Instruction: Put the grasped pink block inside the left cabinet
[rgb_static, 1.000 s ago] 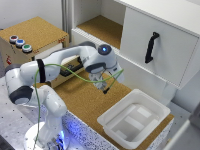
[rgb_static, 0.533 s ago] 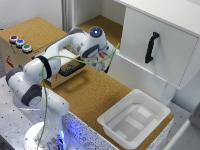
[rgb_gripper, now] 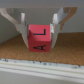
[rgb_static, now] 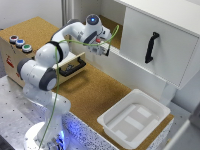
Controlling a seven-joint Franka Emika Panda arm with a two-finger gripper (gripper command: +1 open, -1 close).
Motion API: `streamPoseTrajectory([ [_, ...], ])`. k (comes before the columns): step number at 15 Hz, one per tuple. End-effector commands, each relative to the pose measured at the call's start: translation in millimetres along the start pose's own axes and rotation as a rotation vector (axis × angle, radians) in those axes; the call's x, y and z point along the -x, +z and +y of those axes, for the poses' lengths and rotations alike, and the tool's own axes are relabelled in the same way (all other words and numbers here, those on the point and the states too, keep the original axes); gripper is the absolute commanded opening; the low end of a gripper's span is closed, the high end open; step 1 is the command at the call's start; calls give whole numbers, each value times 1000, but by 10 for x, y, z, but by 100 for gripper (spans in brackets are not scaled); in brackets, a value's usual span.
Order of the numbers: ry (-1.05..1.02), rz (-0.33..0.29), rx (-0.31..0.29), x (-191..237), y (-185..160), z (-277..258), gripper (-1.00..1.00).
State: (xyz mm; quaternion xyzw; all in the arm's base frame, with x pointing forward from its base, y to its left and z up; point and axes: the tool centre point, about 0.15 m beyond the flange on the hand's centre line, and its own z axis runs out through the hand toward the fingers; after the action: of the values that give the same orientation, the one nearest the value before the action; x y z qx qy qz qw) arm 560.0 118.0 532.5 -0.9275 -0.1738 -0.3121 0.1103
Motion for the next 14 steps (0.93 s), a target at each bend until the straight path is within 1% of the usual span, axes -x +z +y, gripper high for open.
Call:
streamPoseTrajectory([
  [1, 59, -198, -60, -624, 684, -98, -100],
  [3, 93, -246, -31, -666, 854, -151, -100],
  [6, 106, -280, 8, -695, 980, -285, -100],
  [8, 127, -285, 52, -677, 1035, -333, -100],
  [11, 181, -261, 79, -679, 1118, -351, -100],
  [14, 214, -255, 147, -656, 1287, -390, -100],
])
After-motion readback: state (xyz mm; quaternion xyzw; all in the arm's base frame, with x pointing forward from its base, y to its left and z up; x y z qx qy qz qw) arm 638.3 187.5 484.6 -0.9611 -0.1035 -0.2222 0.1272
